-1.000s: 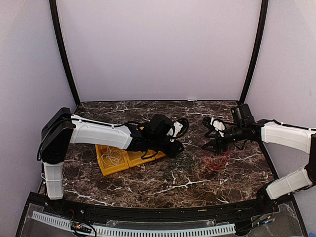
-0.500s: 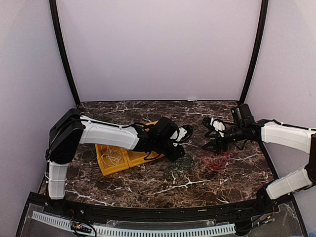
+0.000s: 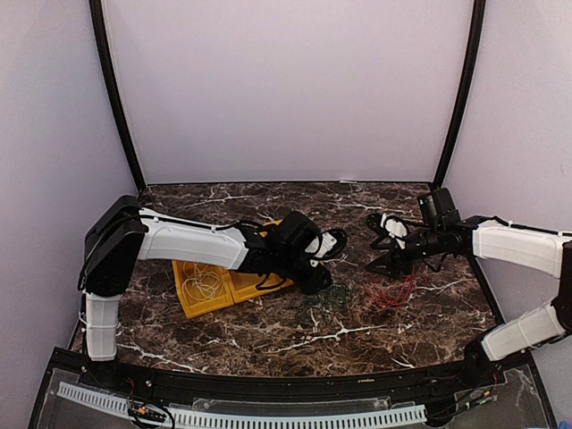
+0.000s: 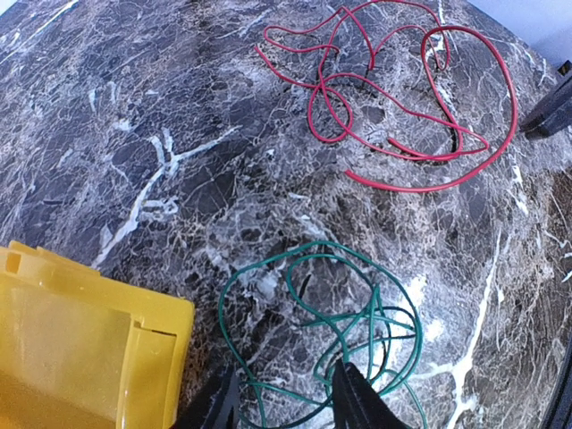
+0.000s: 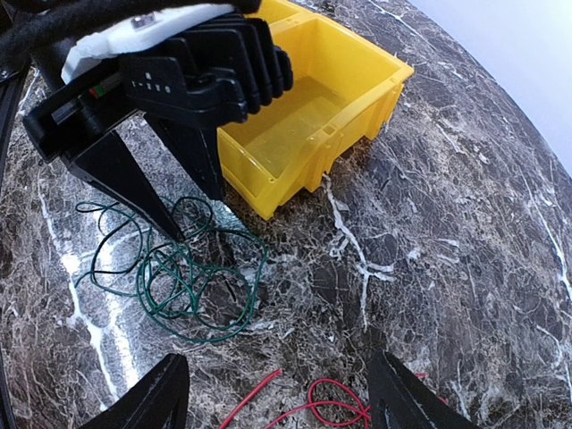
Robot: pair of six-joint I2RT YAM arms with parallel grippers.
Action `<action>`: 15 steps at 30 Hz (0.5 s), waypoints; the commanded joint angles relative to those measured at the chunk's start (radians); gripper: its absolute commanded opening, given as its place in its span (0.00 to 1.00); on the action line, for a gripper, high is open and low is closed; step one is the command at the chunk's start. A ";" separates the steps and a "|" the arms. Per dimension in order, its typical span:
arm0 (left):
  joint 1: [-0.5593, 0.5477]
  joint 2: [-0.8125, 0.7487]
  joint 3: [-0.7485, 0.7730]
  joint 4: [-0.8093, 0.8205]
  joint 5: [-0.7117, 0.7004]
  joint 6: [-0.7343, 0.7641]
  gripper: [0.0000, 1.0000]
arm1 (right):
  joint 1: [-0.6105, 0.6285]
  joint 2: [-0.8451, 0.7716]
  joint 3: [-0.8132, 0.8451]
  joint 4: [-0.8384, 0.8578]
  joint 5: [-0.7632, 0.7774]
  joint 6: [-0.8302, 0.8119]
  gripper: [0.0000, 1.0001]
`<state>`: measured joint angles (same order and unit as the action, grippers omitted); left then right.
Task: Untangle the cables
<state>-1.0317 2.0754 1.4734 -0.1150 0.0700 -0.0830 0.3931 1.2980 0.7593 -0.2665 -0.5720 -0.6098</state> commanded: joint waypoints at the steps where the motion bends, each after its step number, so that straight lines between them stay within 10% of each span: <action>1: -0.002 -0.083 -0.025 -0.029 -0.011 0.040 0.39 | 0.006 0.006 0.029 0.000 -0.009 -0.007 0.70; 15: -0.002 -0.191 -0.156 0.086 0.157 0.161 0.44 | 0.006 0.002 0.028 -0.004 -0.009 -0.010 0.71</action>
<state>-1.0317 1.9823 1.3788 -0.0948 0.1158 0.0044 0.3931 1.2991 0.7628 -0.2741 -0.5724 -0.6128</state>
